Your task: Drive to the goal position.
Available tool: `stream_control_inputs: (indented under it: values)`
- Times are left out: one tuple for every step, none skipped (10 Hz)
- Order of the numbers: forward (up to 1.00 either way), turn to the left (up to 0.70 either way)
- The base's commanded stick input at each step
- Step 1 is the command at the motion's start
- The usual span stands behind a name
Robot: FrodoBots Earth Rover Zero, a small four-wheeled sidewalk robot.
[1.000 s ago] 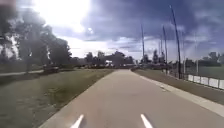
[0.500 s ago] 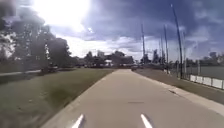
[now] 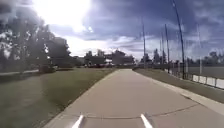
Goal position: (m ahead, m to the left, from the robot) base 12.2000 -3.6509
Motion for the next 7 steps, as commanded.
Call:
stream_control_inputs:
  values:
    - [1.0,0.0]
    - [1.0,0.0]
    - [1.0,0.0]
    - [1.0,0.0]
    - [1.0,0.0]
    - [1.0,0.0]
    - [1.0,0.0]
